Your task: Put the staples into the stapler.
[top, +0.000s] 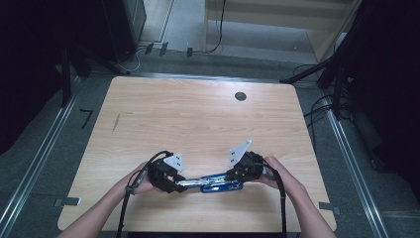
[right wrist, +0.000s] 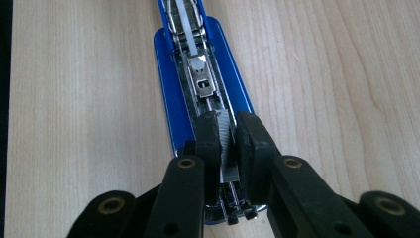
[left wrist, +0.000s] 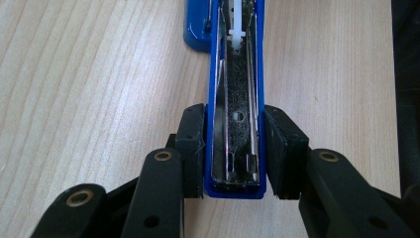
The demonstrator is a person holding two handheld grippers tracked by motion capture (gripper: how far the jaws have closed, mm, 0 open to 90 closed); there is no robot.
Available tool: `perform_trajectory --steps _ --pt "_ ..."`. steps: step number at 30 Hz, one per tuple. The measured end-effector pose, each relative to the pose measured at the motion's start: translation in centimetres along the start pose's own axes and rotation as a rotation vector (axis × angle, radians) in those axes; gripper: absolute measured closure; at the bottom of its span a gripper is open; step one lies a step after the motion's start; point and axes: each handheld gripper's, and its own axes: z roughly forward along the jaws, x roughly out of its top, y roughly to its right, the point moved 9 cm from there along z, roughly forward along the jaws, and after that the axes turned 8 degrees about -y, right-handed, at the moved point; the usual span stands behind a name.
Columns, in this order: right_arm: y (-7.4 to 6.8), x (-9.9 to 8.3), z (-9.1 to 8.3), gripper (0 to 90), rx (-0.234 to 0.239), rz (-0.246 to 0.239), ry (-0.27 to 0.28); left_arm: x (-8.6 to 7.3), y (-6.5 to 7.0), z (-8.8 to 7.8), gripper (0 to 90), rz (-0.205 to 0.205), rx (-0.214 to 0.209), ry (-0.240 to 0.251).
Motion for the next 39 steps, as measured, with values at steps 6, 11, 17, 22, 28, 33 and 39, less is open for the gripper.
perform_trajectory --steps 6,11,17,22,28,33,39 --pt "-0.04 0.25 0.17 76.0 0.011 0.012 -0.007 0.0 -0.01 0.01 65.1 0.001 0.0 0.001" --pt "-0.11 0.0 0.45 74.0 0.032 0.037 -0.034 0.01 -0.01 0.01 65.1 0.001 0.001 0.001" --pt "-0.07 0.11 -0.06 82.6 0.029 0.031 -0.01 0.01 -0.01 0.01 65.1 0.001 0.0 0.001" --pt "-0.34 0.09 -0.02 83.1 0.023 0.018 -0.023 0.01 0.0 0.01 65.0 0.0 -0.002 -0.001" --pt "-0.37 0.13 -0.13 83.9 0.027 0.018 -0.013 0.02 0.01 0.01 65.1 0.0 -0.002 -0.001" --pt "-0.34 0.12 -0.16 84.0 0.03 0.015 -0.009 0.03 0.01 0.01 65.1 0.001 -0.002 -0.001" --pt "-0.37 0.15 -0.16 83.9 0.027 0.015 -0.008 0.03 0.02 0.02 65.1 0.0 -0.002 -0.001"
